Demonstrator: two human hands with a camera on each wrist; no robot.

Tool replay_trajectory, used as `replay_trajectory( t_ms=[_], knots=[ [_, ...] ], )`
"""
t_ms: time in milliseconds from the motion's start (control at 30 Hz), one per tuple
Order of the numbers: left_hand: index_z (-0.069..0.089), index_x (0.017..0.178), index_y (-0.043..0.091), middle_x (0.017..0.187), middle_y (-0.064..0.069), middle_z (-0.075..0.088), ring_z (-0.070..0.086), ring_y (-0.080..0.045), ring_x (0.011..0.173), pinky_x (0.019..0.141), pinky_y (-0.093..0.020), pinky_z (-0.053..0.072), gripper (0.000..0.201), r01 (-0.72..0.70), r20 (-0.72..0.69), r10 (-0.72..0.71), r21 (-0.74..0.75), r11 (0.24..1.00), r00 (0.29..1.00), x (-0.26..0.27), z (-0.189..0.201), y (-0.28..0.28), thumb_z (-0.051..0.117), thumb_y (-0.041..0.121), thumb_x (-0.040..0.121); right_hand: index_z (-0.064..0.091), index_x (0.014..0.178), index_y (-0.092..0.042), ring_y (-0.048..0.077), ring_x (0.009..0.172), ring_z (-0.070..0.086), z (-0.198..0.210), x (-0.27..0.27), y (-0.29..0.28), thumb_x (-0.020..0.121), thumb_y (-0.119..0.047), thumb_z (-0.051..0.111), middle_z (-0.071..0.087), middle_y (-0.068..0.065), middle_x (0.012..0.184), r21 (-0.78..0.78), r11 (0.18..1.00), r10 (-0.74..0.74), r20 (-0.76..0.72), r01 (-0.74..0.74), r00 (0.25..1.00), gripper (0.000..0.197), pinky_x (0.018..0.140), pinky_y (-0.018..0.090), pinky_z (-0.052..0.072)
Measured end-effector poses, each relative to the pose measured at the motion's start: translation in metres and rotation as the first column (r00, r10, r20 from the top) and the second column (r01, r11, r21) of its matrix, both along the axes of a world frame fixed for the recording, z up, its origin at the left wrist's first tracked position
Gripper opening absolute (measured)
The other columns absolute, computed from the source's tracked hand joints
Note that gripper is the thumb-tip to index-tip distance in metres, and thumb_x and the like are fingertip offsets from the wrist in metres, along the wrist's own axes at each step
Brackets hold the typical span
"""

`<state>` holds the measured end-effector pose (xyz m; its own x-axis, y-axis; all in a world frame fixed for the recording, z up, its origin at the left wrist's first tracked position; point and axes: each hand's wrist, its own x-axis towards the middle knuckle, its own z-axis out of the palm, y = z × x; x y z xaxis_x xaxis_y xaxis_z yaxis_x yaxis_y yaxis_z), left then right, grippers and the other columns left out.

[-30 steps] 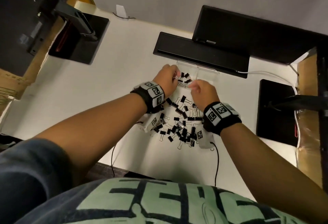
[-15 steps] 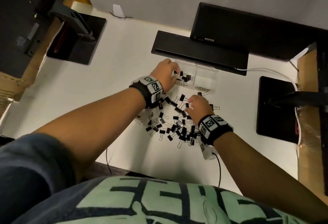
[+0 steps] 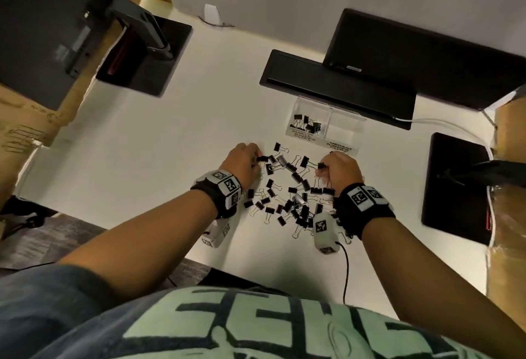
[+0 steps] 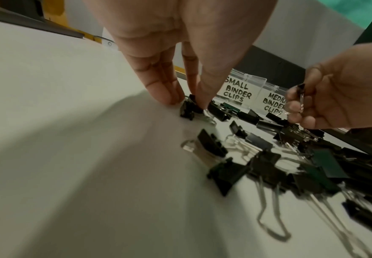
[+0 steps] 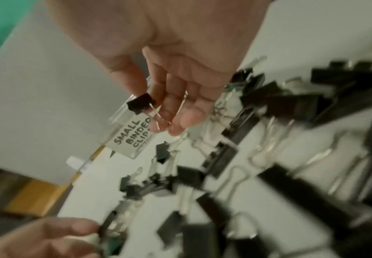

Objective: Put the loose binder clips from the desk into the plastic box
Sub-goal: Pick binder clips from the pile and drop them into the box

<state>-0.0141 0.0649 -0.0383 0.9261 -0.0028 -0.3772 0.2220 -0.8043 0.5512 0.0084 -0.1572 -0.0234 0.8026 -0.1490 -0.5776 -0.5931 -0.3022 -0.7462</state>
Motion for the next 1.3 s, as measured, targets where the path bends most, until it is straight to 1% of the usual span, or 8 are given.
replay_trajectory(
  t_ms=[133, 267, 367, 433, 733, 933, 1067, 1300],
  knots=[
    [0.053, 0.115, 0.014, 0.114, -0.01, 0.051, 0.055, -0.026, 0.101, 0.091, -0.037, 0.048, 0.031, 0.039, -0.017, -0.04, -0.033, 0.999, 0.999, -0.004, 0.001, -0.008, 0.061, 0.014, 0.085, 0.058, 0.079, -0.008, 0.02, 0.058, 0.053, 0.011, 0.008, 0.024, 0.091, -0.011, 0.042, 0.054, 0.008, 0.068, 0.203, 0.979, 0.009, -0.062, 0.004, 0.998, 0.02, 0.058, 0.032, 0.047],
    [0.052, 0.117, 0.014, 0.109, -0.01, 0.051, 0.056, -0.025, 0.098, 0.087, -0.033, 0.047, 0.034, 0.035, -0.004, -0.035, -0.064, 0.997, 0.999, -0.006, 0.0, -0.009, 0.06, 0.012, 0.084, 0.061, 0.101, -0.022, 0.009, 0.061, 0.05, 0.007, 0.007, 0.049, 0.094, -0.027, 0.049, 0.051, -0.01, 0.074, -0.223, 0.87, 0.46, 0.046, -0.44, 0.886, 0.015, 0.054, 0.024, 0.04],
    [0.05, 0.118, 0.015, 0.103, -0.006, 0.05, 0.054, -0.023, 0.097, 0.085, -0.03, 0.044, 0.036, 0.033, -0.009, -0.033, -0.078, 0.996, 0.999, -0.006, -0.001, -0.005, 0.061, 0.013, 0.084, 0.057, 0.103, -0.024, 0.017, 0.065, 0.051, -0.003, 0.005, 0.052, 0.093, -0.021, 0.05, 0.057, -0.003, 0.083, -0.486, 0.661, 0.661, 0.016, -0.571, 0.751, 0.013, 0.056, 0.025, 0.037],
    [0.049, 0.119, 0.018, 0.105, -0.002, 0.047, 0.054, -0.019, 0.095, 0.088, -0.031, 0.046, 0.036, 0.02, -0.034, -0.023, -0.075, 0.997, 0.999, -0.006, 0.0, -0.001, 0.062, 0.017, 0.086, 0.054, 0.102, -0.02, 0.018, 0.066, 0.052, -0.005, 0.005, 0.043, 0.092, -0.018, 0.047, 0.057, -0.002, 0.086, -0.547, 0.602, 0.672, -0.045, -0.581, 0.739, 0.012, 0.054, 0.025, 0.036],
    [0.056, 0.109, 0.012, 0.106, -0.008, 0.058, 0.055, -0.018, 0.087, 0.079, -0.027, 0.044, 0.025, -0.101, -0.008, 0.1, -0.096, 0.99, 0.995, -0.004, -0.001, 0.007, 0.043, 0.003, 0.089, 0.054, 0.101, -0.023, 0.012, 0.051, 0.047, -0.003, 0.015, 0.037, 0.09, -0.015, 0.049, 0.047, -0.007, 0.062, -0.536, 0.669, 0.619, 0.02, -0.514, 0.785, 0.015, 0.049, 0.024, 0.037],
    [0.056, 0.111, 0.013, 0.111, -0.01, 0.052, 0.055, -0.025, 0.1, 0.09, -0.037, 0.048, 0.023, 0.021, 0.014, -0.02, -0.044, 0.999, 1.0, 0.011, 0.004, -0.008, 0.054, 0.014, 0.089, 0.057, 0.099, -0.022, 0.02, 0.067, 0.05, -0.002, 0.012, 0.053, 0.091, -0.022, 0.051, 0.052, -0.003, 0.073, -0.557, 0.598, 0.665, -0.057, -0.577, 0.745, 0.011, 0.054, 0.026, 0.035],
    [0.059, 0.107, 0.014, 0.112, -0.009, 0.053, 0.054, -0.025, 0.105, 0.094, -0.039, 0.047, 0.02, 0.085, -0.02, -0.085, 0.018, 0.996, 0.996, 0.019, 0.003, -0.014, 0.058, 0.021, 0.088, 0.06, 0.088, -0.021, 0.023, 0.081, 0.061, 0.002, 0.01, 0.046, 0.083, -0.018, 0.052, 0.063, 0.001, 0.093, -0.517, 0.589, 0.664, -0.128, -0.621, 0.737, 0.01, 0.063, 0.028, 0.045],
    [0.058, 0.091, 0.014, 0.093, -0.001, 0.053, 0.055, -0.02, 0.087, 0.077, -0.029, 0.044, 0.01, -0.054, 0.012, 0.054, -0.027, 0.998, 0.998, 0.009, 0.001, 0.002, 0.056, 0.023, 0.09, 0.056, 0.103, -0.024, 0.012, 0.054, 0.046, 0.002, 0.019, 0.056, 0.089, -0.024, 0.056, 0.049, -0.007, 0.068, -0.531, 0.594, 0.689, -0.053, -0.605, 0.723, 0.014, 0.048, 0.024, 0.033]
  ],
)
